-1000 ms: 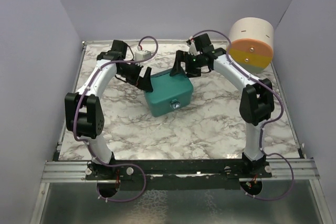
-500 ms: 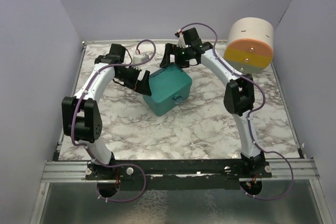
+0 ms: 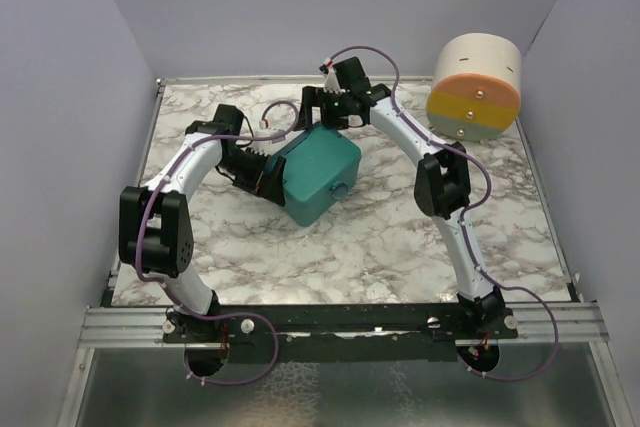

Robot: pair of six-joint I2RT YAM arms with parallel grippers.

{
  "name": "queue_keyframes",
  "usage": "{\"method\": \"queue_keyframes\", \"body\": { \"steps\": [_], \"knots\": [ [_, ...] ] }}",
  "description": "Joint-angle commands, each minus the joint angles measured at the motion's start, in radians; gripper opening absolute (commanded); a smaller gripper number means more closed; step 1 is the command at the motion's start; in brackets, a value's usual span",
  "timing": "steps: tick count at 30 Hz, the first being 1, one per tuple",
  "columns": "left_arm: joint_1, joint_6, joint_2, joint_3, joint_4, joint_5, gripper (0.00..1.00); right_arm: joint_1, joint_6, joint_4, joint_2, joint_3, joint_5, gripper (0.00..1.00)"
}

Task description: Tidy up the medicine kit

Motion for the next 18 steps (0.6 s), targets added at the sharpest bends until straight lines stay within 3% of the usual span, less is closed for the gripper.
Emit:
{"method": "queue_keyframes", "body": {
  "steps": [1, 12, 18],
  "knots": [
    [-0.007, -0.014, -0.022, -0.036, -0.009, -0.033, 0.99, 0.051, -0.053, -0.069, 0.087, -0.021, 0.000, 1.00],
    [-0.009, -0.063, -0.070, -0.057, 0.008, -0.032, 0.99, 0.087, -0.047, 0.020, 0.147, -0.014, -0.047, 1.00],
    [-0.009, -0.033, -0.141, -0.008, -0.013, -0.056, 0.99, 0.059, -0.025, 0.107, 0.033, -0.034, 0.051, 1.00]
  ]
}}
